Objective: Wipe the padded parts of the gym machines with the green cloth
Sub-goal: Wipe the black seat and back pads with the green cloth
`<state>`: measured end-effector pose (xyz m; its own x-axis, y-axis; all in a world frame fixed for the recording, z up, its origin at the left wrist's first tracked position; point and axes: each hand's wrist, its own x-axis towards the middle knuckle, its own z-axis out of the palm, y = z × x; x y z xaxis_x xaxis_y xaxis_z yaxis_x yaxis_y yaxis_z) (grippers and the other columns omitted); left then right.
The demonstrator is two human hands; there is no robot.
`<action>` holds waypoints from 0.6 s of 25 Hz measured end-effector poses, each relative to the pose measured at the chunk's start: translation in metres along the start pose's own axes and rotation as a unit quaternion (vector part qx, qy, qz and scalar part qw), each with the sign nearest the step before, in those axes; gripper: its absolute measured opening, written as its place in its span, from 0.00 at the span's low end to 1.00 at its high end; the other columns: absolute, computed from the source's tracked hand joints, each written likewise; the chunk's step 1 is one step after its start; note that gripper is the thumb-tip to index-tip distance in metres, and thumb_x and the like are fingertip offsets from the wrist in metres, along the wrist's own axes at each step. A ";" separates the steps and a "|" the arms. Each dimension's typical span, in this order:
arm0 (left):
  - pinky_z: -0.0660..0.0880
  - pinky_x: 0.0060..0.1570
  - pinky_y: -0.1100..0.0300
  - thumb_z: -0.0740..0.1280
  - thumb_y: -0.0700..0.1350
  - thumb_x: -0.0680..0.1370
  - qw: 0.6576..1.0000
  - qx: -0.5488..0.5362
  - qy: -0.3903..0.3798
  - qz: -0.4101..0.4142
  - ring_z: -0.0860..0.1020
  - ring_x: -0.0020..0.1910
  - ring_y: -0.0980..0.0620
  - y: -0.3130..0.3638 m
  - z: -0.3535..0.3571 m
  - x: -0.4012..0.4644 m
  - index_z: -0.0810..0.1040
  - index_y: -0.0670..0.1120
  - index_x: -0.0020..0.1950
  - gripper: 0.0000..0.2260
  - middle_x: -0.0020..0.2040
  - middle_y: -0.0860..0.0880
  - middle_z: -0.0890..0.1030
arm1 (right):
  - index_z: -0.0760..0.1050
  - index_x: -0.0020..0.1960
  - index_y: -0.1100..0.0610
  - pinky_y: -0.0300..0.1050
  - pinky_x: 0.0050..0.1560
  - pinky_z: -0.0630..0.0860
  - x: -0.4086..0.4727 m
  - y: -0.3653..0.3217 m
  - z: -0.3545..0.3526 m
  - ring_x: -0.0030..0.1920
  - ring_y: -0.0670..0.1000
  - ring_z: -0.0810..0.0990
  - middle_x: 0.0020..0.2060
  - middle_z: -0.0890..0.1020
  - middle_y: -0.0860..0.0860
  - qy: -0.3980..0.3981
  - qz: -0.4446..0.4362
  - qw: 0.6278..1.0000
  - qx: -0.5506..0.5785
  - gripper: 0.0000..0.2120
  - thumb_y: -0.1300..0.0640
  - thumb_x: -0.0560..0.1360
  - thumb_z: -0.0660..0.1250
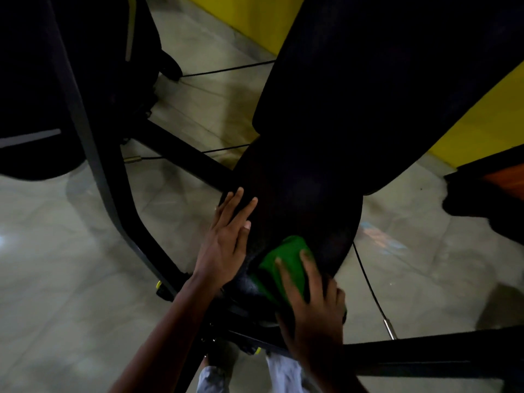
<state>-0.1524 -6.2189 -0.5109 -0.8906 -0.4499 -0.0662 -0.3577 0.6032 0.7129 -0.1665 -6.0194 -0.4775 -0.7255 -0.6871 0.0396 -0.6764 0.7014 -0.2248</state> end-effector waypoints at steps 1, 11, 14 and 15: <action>0.44 0.72 0.70 0.49 0.51 0.81 1.000 0.000 -0.003 0.002 0.51 0.77 0.51 -0.001 0.000 0.000 0.63 0.51 0.74 0.22 0.77 0.50 0.56 | 0.66 0.70 0.44 0.54 0.46 0.72 -0.009 -0.001 -0.002 0.50 0.60 0.72 0.70 0.68 0.56 -0.005 -0.029 1.000 0.002 0.30 0.42 0.68 0.61; 0.42 0.73 0.66 0.48 0.50 0.81 1.000 0.024 0.006 -0.006 0.50 0.77 0.54 0.000 0.003 -0.004 0.62 0.46 0.76 0.23 0.77 0.49 0.56 | 0.68 0.68 0.49 0.54 0.45 0.74 0.136 0.051 0.008 0.52 0.61 0.71 0.65 0.72 0.57 -0.024 -0.028 0.997 -0.065 0.29 0.43 0.69 0.54; 0.41 0.73 0.68 0.48 0.51 0.82 0.999 0.020 0.021 -0.018 0.50 0.77 0.55 0.003 0.004 -0.007 0.62 0.45 0.76 0.24 0.77 0.49 0.57 | 0.71 0.67 0.52 0.56 0.45 0.75 0.148 0.047 0.005 0.52 0.64 0.73 0.64 0.72 0.59 -0.022 0.000 0.997 -0.069 0.30 0.43 0.68 0.54; 0.42 0.73 0.68 0.49 0.51 0.81 0.999 0.019 0.025 -0.018 0.50 0.77 0.55 0.004 0.003 -0.008 0.62 0.44 0.76 0.24 0.77 0.49 0.58 | 0.70 0.67 0.51 0.55 0.45 0.74 0.137 0.044 0.003 0.52 0.63 0.73 0.64 0.72 0.59 -0.019 -0.019 0.997 -0.071 0.29 0.43 0.68 0.54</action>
<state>-0.1480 -6.2107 -0.5095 -0.8625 -0.5030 -0.0556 -0.4003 0.6110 0.6830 -0.2953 -6.0839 -0.4852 -0.6954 -0.7186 0.0087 -0.7166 0.6925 -0.0829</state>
